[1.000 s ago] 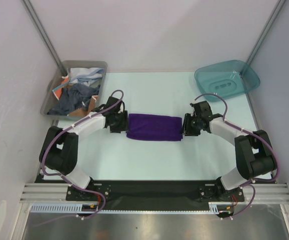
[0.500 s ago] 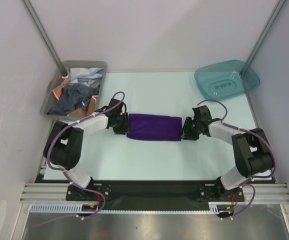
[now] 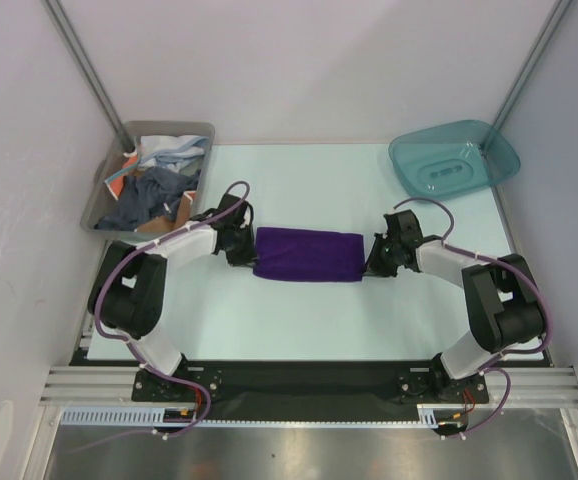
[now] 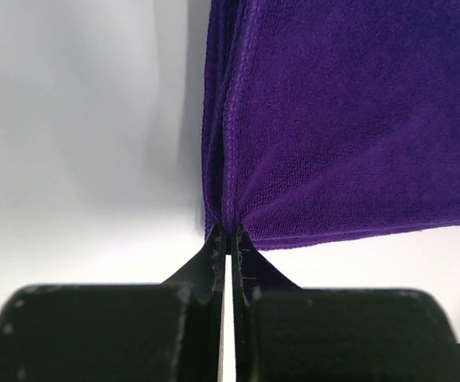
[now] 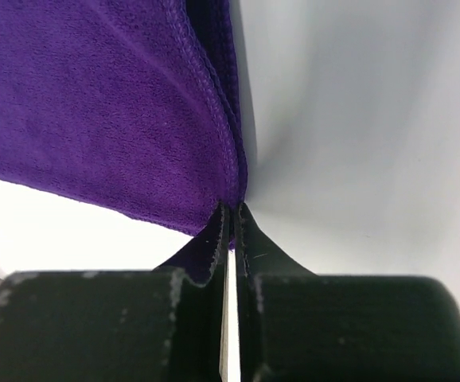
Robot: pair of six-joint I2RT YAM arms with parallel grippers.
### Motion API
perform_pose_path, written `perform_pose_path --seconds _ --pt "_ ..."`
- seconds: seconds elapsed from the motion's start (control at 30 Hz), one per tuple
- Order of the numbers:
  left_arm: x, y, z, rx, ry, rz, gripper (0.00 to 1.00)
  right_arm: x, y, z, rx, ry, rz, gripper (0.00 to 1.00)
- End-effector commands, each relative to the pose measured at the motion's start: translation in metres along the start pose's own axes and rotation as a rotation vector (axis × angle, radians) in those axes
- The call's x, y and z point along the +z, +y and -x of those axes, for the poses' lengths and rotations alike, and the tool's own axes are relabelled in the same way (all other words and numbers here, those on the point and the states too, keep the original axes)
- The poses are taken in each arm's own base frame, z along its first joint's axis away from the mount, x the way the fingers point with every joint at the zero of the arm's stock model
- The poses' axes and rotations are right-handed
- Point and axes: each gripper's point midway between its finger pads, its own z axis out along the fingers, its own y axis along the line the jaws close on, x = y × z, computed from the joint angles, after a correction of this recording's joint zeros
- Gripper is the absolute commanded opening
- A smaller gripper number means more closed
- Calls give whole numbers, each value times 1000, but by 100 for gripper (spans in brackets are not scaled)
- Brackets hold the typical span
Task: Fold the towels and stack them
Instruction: Smooth out wrinkles on the folded towel
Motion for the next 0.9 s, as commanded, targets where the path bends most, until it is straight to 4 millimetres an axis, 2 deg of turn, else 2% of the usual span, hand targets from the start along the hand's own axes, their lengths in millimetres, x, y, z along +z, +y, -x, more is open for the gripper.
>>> perform_pose_path --seconds 0.0,0.07,0.17,0.23,0.33,0.43,0.57,0.6,0.67,0.73,0.77,0.8,0.83,0.87 --pt "-21 -7 15 8 -33 9 0 -14 8 25 -43 -70 -9 0" --pt "-30 -12 18 10 -44 0 0 -18 9 26 -52 -66 -15 0" --pt "-32 -9 13 11 -32 4 0 -21 9 25 -64 -56 -21 0" --pt "-26 0 -1 7 -2 23 0 -21 6 16 -71 -32 -24 0" --pt "-19 7 -11 3 5 29 0 -19 -2 3 -75 -18 -25 0" --pt "-6 18 -29 -3 45 51 0 -14 -9 -3 -74 -9 -31 0" --pt "1 25 -36 -4 55 68 0 -5 -13 -11 -76 17 -24 0" --pt "2 27 -37 0 60 71 0 -5 -12 -9 -83 8 -16 2" --pt "1 23 -33 8 56 60 0 -7 -8 -5 -93 -9 -5 15" --pt "-2 23 -27 11 44 75 14 -11 -5 0 -96 -18 -7 23" --pt "-7 24 -19 15 31 98 31 -13 -5 3 -94 -25 -12 25" --pt "-10 24 -14 26 21 113 35 -19 -3 8 -98 -35 -22 26" --pt "-18 18 1 35 -11 115 39 -22 -3 10 -95 -36 -28 27" --pt "-23 26 6 40 -20 171 45 -26 -2 15 -92 -46 -27 27"
